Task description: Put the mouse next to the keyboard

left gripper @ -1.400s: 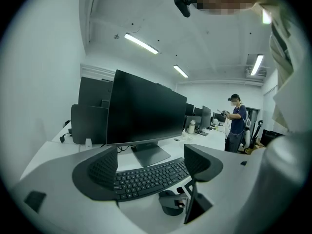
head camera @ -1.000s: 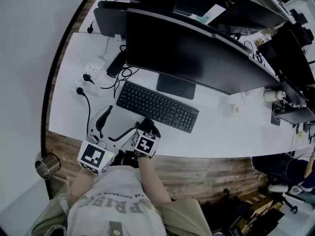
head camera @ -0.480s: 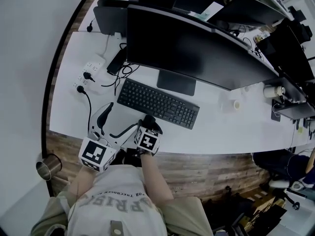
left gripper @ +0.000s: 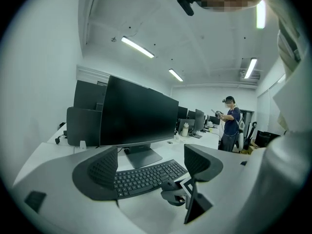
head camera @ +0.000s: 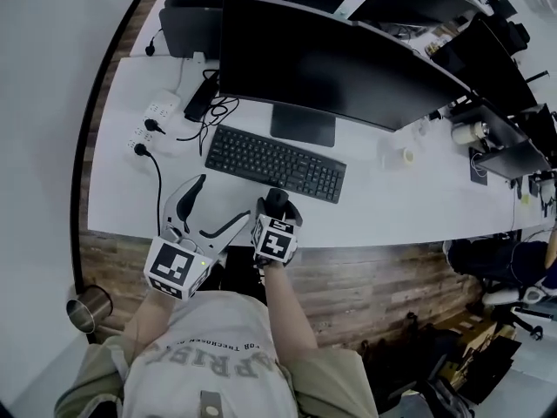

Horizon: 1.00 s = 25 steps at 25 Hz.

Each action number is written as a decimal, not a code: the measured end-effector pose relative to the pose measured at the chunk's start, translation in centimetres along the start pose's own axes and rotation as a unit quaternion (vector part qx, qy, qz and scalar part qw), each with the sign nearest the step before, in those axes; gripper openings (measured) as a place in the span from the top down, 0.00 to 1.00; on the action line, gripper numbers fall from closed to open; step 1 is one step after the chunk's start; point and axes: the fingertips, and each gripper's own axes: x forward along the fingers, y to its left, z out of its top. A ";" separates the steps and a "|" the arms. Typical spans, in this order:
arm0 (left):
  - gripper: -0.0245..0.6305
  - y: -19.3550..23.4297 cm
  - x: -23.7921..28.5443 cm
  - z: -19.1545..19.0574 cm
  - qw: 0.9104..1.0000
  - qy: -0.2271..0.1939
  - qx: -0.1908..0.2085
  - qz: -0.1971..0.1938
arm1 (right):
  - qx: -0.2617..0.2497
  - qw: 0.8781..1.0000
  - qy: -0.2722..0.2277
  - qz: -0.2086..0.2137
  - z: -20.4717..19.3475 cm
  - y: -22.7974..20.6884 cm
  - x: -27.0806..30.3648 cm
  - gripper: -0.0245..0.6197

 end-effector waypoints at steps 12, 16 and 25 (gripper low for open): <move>0.34 -6.1 0.8 0.4 0.997 -0.008 0.024 -0.066 | 0.026 0.993 -0.088 -0.071 1.9 -8.6 -7.9 0.49; 0.34 -8.4 3.6 1.0 0.996 -0.007 0.031 -0.080 | 0.038 0.990 -0.099 -0.091 2.5 -13.3 -8.8 0.49; 0.34 -13.8 12.4 2.5 0.997 -0.008 0.035 -0.070 | 0.039 0.991 -0.089 -0.088 4.8 -23.7 -6.7 0.49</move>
